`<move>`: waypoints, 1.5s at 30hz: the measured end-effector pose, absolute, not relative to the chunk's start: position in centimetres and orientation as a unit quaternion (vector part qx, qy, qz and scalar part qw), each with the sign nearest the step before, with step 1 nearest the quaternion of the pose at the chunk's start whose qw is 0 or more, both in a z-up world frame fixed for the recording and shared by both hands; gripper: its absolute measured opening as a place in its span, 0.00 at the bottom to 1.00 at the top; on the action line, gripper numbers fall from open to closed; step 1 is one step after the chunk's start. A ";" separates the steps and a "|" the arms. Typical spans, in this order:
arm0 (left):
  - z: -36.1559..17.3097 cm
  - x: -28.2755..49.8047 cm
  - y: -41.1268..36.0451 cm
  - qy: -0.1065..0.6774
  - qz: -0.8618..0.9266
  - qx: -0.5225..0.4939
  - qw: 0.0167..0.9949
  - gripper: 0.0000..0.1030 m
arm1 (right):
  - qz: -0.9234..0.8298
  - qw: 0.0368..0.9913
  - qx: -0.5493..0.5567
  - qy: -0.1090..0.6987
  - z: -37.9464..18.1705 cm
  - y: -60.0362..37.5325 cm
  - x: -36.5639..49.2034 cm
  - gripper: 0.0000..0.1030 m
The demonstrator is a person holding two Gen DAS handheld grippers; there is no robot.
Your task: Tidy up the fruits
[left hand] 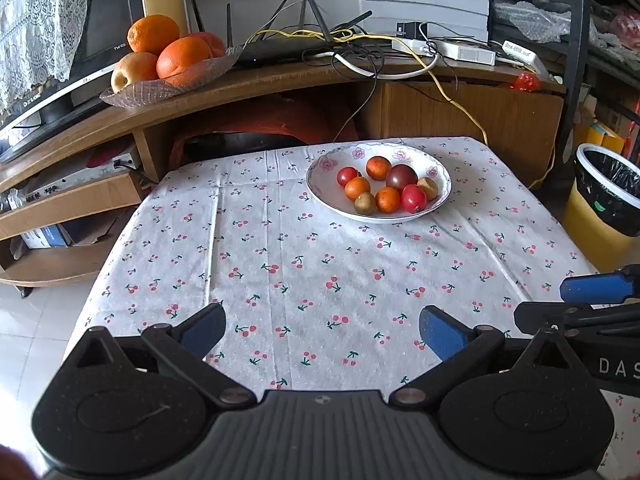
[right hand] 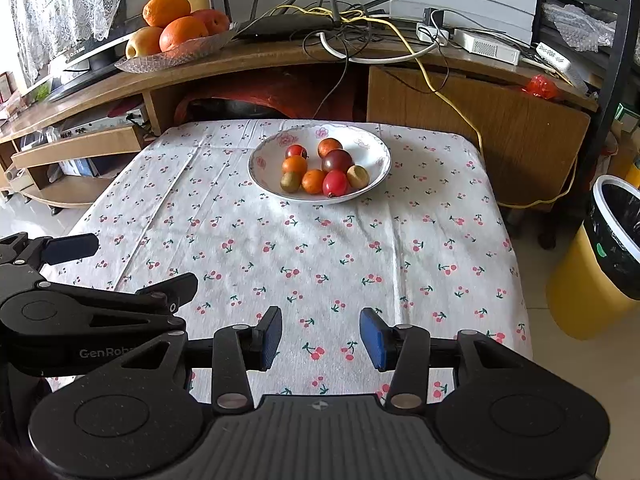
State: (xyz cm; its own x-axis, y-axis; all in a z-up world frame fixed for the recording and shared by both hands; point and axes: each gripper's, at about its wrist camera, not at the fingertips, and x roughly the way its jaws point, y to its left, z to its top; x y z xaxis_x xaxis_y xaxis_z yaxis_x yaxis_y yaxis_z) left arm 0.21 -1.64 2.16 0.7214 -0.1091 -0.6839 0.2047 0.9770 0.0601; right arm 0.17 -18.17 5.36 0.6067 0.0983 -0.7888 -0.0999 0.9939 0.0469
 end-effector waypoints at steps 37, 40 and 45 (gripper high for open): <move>2.4 -1.1 -1.8 0.350 -0.084 0.092 0.928 1.00 | 0.055 0.900 -0.003 0.433 5.7 -18.0 -0.9 0.43; 2.4 -1.2 -1.7 0.349 -0.084 0.092 0.929 1.00 | 0.056 0.899 -0.002 0.434 5.7 -18.0 -0.9 0.43; 2.4 -1.2 -1.7 0.350 -0.083 0.092 0.929 1.00 | 0.056 0.899 -0.003 0.434 5.7 -18.0 -0.9 0.43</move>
